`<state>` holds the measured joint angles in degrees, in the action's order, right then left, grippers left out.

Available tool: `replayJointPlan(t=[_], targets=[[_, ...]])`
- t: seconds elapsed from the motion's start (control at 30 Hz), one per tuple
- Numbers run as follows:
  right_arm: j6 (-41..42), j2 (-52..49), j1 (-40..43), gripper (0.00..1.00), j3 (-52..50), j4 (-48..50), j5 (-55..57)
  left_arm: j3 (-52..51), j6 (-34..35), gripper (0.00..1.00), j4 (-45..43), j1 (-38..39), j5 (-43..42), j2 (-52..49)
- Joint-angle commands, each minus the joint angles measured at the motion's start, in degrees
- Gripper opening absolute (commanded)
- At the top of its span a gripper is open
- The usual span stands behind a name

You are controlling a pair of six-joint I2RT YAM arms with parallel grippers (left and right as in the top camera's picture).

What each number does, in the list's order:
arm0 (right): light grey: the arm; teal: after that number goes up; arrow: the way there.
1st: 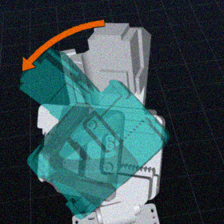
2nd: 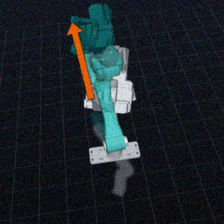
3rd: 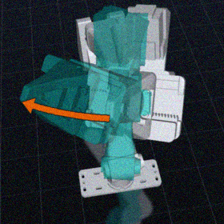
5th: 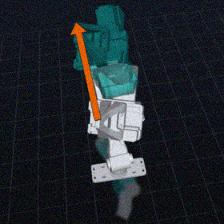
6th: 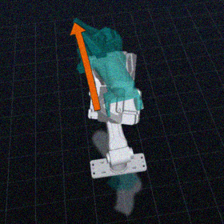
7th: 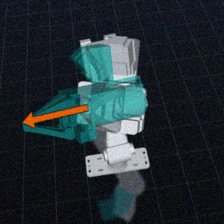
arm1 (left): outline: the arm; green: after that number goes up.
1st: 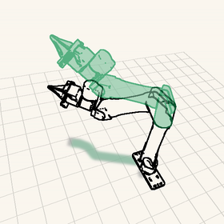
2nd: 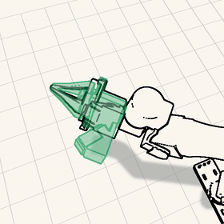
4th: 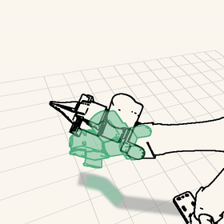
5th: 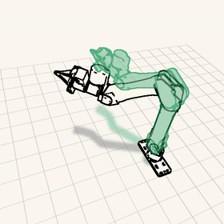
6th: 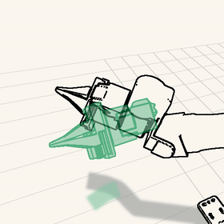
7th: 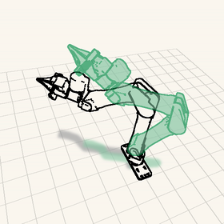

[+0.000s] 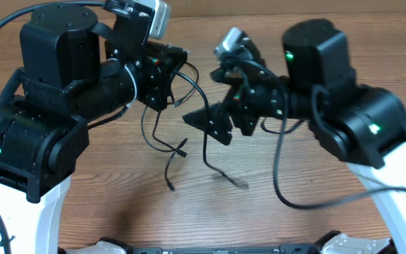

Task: Untangle cables
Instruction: 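Pull the grippers apart, spreading the cable between them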

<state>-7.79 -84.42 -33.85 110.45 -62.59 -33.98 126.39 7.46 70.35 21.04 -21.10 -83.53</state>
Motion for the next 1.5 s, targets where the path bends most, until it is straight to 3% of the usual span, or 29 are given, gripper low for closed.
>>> replayJointPlan(t=[0.0,0.2,0.3,0.4,0.6,0.7,0.9,1.03,1.13,1.37,1.47], targets=[[-1.31,-1.95,0.0,1.0,0.13,-0.04,-0.07,1.27,-0.74,0.04,0.44,0.35,5.46,-0.09],[-1.31,-2.86,4.02,1.0,0.13,-2.1,13.55,1.9,-4.17,0.06,-1.49,0.35,12.35,-0.04],[-1.31,-2.86,8.07,1.0,0.13,-3.06,14.45,2.91,-4.35,0.06,-1.46,0.31,13.7,-0.04],[-1.29,-2.86,12.61,1.0,0.13,-4.0,14.43,3.67,-8.87,0.05,0.31,0.26,15.76,-0.04],[-1.31,-2.86,21.11,1.0,0.13,-6.21,7.63,3.91,-15.26,0.04,4.33,0.26,45.9,-0.44],[-1.31,-2.86,23.17,1.0,0.13,-6.36,2.45,3.89,-17.99,0.04,5.03,0.46,53.51,-1.14],[-1.33,-2.86,23.17,1.0,0.13,-7.43,2.1,3.89,-17.84,0.09,5.49,1.14,51.6,-2.32],[-4.83,-2.86,22.64,1.0,0.13,-8.33,-4.07,3.89,-12.04,0.09,4.44,1.16,44.37,-2.91],[-11.3,-2.86,22.56,1.0,0.13,-10.27,-12.85,3.89,-5.6,0.08,2.97,1.07,41.66,-3.1],[-36.57,-2.86,22.56,1.0,0.13,-19.5,-31.85,3.89,10.99,0.09,-2.16,0.66,39.34,-3.96],[-39.21,-2.93,22.53,1.0,0.13,-18.88,-33.75,3.89,16.48,0.08,-4.02,0.76,31.65,-5.18]])
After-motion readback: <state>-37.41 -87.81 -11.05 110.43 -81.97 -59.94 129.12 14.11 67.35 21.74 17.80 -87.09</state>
